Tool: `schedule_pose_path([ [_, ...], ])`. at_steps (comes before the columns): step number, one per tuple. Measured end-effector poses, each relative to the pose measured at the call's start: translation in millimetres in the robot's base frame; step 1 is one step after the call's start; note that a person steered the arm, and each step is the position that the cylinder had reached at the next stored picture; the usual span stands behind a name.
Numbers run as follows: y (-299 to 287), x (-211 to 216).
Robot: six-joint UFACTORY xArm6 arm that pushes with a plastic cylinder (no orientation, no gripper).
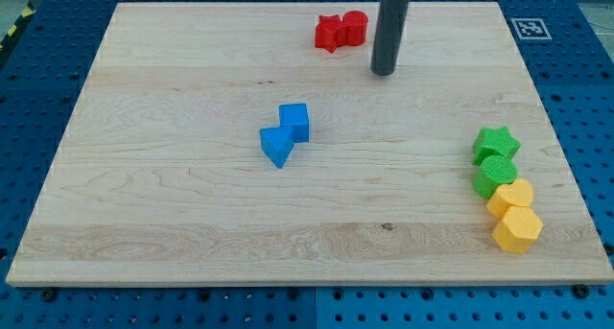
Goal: Move red blocks to the top centre
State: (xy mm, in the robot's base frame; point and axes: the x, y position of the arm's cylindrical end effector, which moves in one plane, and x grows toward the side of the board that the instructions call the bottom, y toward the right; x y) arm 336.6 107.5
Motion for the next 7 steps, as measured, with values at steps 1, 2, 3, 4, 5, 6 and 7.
schedule_pose_path([
  [1, 2, -2],
  [2, 24, -2],
  [3, 28, -16],
  [4, 24, -47],
  [5, -4, -67],
  [6, -35, -67],
  [7, -52, -67],
])
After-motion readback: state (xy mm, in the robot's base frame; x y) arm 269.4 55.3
